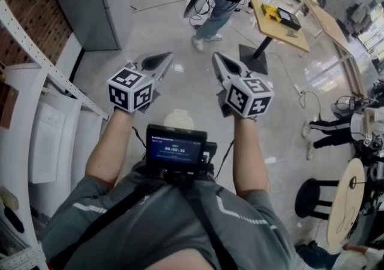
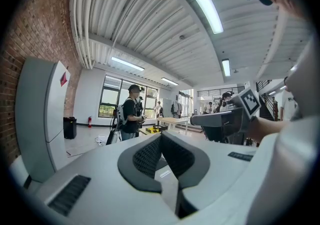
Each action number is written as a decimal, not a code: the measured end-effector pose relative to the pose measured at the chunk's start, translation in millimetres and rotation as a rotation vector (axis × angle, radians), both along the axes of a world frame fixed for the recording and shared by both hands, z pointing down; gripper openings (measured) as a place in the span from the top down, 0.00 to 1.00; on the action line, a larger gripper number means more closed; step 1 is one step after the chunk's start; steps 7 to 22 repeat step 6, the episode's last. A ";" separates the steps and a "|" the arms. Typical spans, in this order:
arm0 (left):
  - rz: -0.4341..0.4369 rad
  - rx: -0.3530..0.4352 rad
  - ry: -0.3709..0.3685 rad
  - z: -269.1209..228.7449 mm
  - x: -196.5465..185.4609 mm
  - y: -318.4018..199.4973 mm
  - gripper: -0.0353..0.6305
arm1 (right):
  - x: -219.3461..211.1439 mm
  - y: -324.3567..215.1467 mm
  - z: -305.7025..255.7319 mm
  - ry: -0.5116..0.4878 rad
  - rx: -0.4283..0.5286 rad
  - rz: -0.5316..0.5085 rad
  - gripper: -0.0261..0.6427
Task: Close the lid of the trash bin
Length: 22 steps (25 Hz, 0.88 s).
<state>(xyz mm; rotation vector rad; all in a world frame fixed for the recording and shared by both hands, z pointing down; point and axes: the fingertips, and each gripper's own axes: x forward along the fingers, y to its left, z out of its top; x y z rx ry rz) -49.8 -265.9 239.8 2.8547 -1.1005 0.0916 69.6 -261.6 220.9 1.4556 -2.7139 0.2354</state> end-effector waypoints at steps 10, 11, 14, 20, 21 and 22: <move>0.002 -0.007 -0.001 4.6 1.2 -1.0 0.95 | 1.1 -1.0 4.3 0.008 -0.007 0.004 0.95; 0.002 -0.007 -0.001 4.6 1.2 -1.0 0.95 | 1.1 -1.0 4.3 0.008 -0.007 0.004 0.95; 0.002 -0.007 -0.001 4.6 1.2 -1.0 0.95 | 1.1 -1.0 4.3 0.008 -0.007 0.004 0.95; 0.002 -0.007 -0.001 4.6 1.2 -1.0 0.95 | 1.1 -1.0 4.3 0.008 -0.007 0.004 0.95; 0.002 -0.007 -0.001 4.6 1.2 -1.0 0.95 | 1.1 -1.0 4.3 0.008 -0.007 0.004 0.95; 0.002 -0.007 -0.001 4.6 1.2 -1.0 0.95 | 1.1 -1.0 4.3 0.008 -0.007 0.004 0.95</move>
